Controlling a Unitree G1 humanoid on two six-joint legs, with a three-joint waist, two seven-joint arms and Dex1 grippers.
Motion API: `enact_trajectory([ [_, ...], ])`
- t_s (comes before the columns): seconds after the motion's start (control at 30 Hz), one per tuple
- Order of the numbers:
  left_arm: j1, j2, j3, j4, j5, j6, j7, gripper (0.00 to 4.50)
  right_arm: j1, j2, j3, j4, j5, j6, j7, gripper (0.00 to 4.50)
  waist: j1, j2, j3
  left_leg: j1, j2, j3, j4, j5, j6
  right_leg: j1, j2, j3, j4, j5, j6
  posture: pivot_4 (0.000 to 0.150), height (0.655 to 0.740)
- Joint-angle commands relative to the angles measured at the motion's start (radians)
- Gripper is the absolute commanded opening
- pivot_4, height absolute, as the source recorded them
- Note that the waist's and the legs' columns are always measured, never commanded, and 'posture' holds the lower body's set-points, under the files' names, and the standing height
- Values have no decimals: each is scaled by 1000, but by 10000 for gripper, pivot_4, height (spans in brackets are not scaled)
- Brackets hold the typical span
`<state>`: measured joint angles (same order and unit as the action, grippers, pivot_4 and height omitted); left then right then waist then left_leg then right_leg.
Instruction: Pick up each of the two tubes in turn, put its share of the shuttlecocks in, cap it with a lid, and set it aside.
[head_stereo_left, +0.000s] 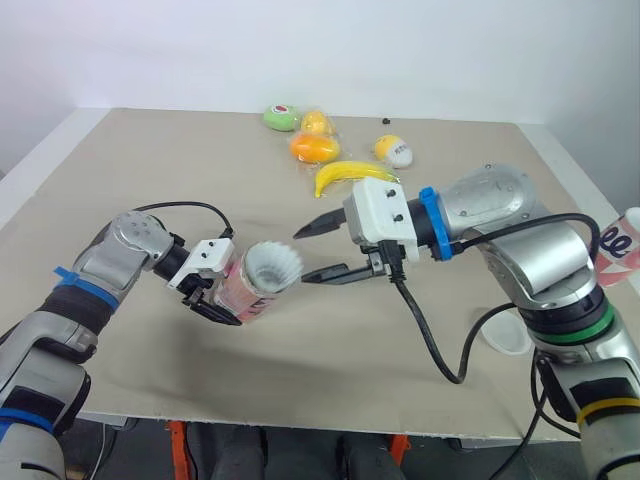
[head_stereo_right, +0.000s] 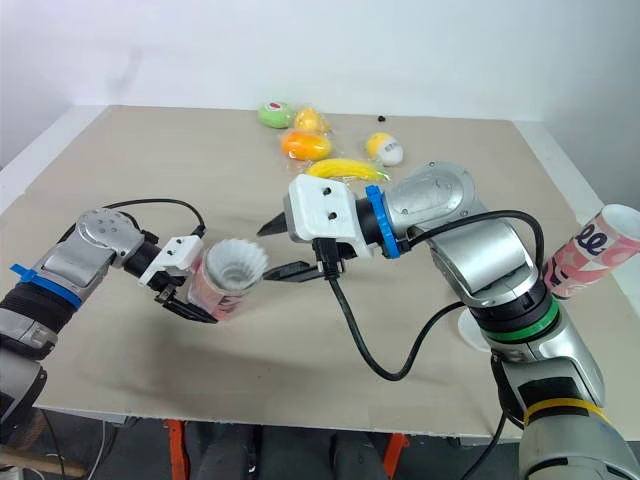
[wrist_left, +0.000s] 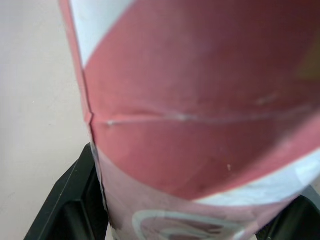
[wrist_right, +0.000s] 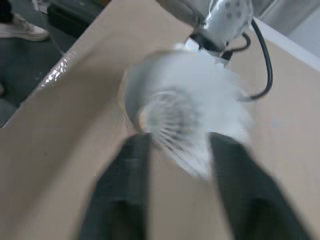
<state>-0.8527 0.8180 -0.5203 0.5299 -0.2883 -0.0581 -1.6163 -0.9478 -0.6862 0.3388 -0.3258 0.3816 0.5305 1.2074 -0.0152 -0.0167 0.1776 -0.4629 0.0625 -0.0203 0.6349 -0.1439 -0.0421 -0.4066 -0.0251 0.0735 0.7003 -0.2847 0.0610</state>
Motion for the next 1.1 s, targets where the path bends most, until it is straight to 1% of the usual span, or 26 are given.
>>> enact_trajectory([
  [0.03,7,-4,-13,-11,5,5,2,30941,7,-5,-107,-68,110,50,13,40798,0,0,0,0,0,0,0,0,0,0,0,0,0,0,0,1500,6917],
  [0.13,13,-5,-10,-19,6,7,2,30941,91,-39,-189,-93,156,106,-30,40798,2,0,0,0,0,-1,0,0,0,1,0,0,0,0,-1,1500,6917],
  [0.27,30,2,0,-41,1,15,2,30941,306,-94,-318,-73,107,141,-172,40798,1,-2,-1,0,0,0,0,0,0,1,-1,-1,-1,1,-1,1500,6917],
  [0.33,44,9,5,-49,1,15,2,30941,431,-97,-401,-4,46,138,-292,40798,-1,-2,-1,0,0,0,0,0,0,0,0,0,0,1,-1,1500,6917],
  [0.4,52,13,7,-54,1,15,2,30941,509,-89,-465,63,1,140,-392,40798,-2,-1,-1,0,0,0,0,0,0,1,0,0,0,0,-1,1500,6917],
  [0.5,51,10,6,-53,2,17,2,30941,593,-91,-503,163,-54,91,-457,40798,-3,-1,-1,0,0,1,-1,0,0,0,0,1,0,0,-1,1500,6917],
  [0.6,46,5,1,-51,3,16,2,30941,594,-78,-503,287,-109,40,-517,40798,-5,-1,-1,0,0,1,-1,0,0,0,1,1,0,0,0,1500,6917],
  [0.73,45,2,4,-55,0,20,2,30941,539,-44,-499,468,-148,-14,-572,40798,-6,-1,-1,1,0,1,0,0,0,0,1,1,0,-2,4,1500,6917],
  [0.9,51,6,9,-54,0,20,2,30941,485,-22,-481,569,-165,-73,-563,40798,-5,-1,0,0,-1,1,-1,0,0,0,1,2,0,-2,4,1500,6917],
  [1.1,54,10,13,-62,-2,28,2,30941,358,-16,-462,753,-213,-161,-574,40798,-6,0,0,0,-1,2,-1,0,1,0,1,2,0,-2,4,1500,6917],
])
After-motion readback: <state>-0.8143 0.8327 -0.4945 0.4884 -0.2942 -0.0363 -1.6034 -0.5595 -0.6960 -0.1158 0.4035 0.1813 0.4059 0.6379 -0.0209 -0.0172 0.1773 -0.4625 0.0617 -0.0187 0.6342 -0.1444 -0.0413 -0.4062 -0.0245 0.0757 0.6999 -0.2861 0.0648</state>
